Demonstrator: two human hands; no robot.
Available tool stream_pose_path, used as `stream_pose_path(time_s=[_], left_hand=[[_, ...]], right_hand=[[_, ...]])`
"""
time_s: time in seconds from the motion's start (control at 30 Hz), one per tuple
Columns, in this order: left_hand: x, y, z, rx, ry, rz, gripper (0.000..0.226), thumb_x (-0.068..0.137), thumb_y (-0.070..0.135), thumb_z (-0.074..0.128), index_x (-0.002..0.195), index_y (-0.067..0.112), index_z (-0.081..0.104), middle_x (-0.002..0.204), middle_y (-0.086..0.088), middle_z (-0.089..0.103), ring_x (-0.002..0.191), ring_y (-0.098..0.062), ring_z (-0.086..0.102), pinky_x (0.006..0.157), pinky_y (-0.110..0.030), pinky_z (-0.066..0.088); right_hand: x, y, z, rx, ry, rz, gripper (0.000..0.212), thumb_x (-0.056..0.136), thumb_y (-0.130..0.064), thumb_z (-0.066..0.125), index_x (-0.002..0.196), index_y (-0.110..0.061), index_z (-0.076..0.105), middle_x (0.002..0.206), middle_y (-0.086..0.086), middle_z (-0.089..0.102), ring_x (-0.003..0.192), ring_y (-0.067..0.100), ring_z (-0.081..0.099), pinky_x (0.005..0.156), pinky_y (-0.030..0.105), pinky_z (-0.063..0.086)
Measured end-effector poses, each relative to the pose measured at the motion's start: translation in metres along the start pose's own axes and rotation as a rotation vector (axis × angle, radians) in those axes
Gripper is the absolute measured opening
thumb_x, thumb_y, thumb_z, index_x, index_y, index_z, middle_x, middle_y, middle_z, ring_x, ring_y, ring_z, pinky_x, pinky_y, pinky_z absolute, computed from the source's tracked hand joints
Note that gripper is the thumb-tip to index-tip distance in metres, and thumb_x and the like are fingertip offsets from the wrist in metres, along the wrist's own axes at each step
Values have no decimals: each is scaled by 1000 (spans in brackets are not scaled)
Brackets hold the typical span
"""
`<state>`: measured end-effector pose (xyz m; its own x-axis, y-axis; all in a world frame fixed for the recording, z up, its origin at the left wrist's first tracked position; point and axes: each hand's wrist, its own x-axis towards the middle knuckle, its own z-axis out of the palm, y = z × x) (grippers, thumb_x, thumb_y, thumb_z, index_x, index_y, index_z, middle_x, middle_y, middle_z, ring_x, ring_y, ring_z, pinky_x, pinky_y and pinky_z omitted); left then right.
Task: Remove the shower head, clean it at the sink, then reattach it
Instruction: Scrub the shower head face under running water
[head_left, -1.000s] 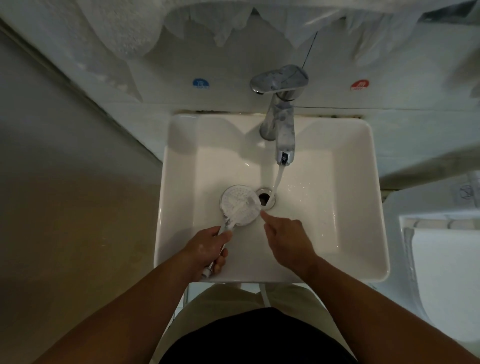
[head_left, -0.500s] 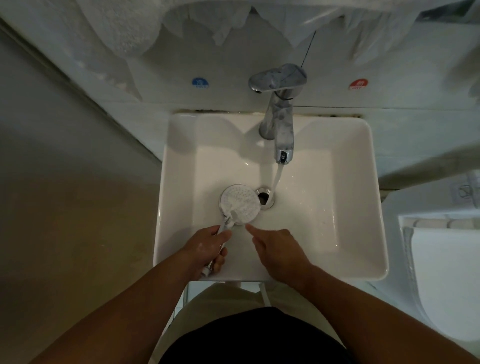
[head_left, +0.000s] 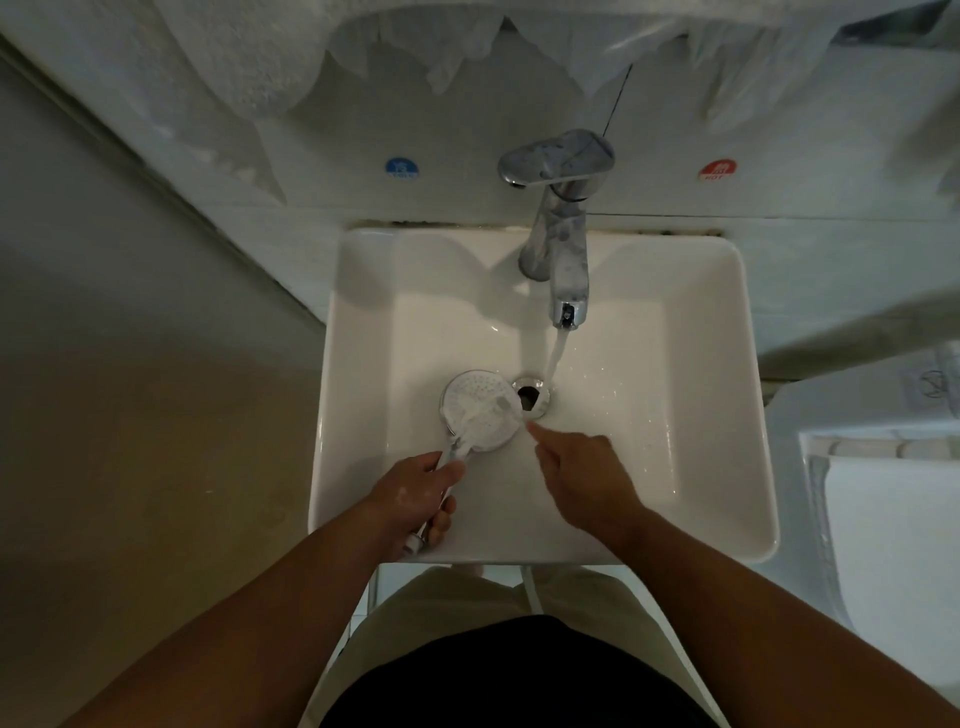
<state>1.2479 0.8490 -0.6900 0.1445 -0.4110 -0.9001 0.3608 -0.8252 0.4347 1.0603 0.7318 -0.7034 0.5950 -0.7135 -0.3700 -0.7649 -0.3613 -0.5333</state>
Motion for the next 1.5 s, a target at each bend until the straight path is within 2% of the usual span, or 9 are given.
stream_pose_path(time_s=[0.27,0.4,0.57,0.8,0.93,1.13,1.2,1.33,1.5], left_hand=[[1,0,0,6,-6,3,22,104,31,55,104,10,65,65,-8,54,43,-16,40,44,-22,33],[0,0,1,3,3,-1,20,103,30,56,99,13,64,65,-8,54,42,-14,41,41,-22,34],[-1,1,-1,12,0,-3,24,103,32,56,107,10,66,66,-8,55,43,-15,42,44,-23,35],[-3,3,1,11,3,-5,21,104,30,55,104,11,65,67,-9,54,42,-14,41,42,-22,34],[-3,2,0,-6,-9,-9,21,104,30,55,108,14,68,66,-8,54,43,-14,42,42,-22,35],[-1,1,-1,13,-2,-2,22,103,32,56,107,13,66,66,-7,55,44,-15,42,44,-23,35],[-1,1,-1,8,-5,-4,22,103,32,56,107,13,66,66,-7,55,44,-15,42,44,-23,35],[-1,1,-1,-11,-12,-7,23,103,31,57,106,11,67,66,-8,54,43,-15,42,45,-23,34],[-1,1,0,6,-3,-4,24,103,31,56,107,8,65,67,-9,54,42,-15,41,44,-23,33]], right_hand=[[-12,-13,7,-26,-96,-111,41,106,-33,42,146,-29,50,101,5,77,74,14,67,71,26,51],[1,-2,2,-16,27,38,41,106,-31,40,146,-29,51,88,3,75,68,15,63,69,36,59],[-20,-25,11,-20,-106,-83,42,106,-32,43,148,-29,48,105,5,76,79,15,68,77,31,57],[4,-1,2,-38,21,17,42,106,-32,38,147,-29,49,88,2,75,66,16,65,69,41,61],[-16,-19,11,-16,-109,-110,43,106,-34,41,148,-29,48,104,5,77,76,15,68,77,33,58],[9,6,0,-8,62,23,40,106,-30,41,145,-26,52,82,2,75,61,13,63,68,36,60],[2,-3,4,28,31,21,40,107,-29,41,145,-27,51,78,1,73,58,9,62,64,29,58],[-16,-23,12,-16,-85,-103,42,106,-33,42,147,-29,50,105,7,77,77,17,69,76,32,57],[11,-2,0,-5,48,57,40,107,-30,41,145,-27,52,88,4,76,62,12,62,63,27,54]])
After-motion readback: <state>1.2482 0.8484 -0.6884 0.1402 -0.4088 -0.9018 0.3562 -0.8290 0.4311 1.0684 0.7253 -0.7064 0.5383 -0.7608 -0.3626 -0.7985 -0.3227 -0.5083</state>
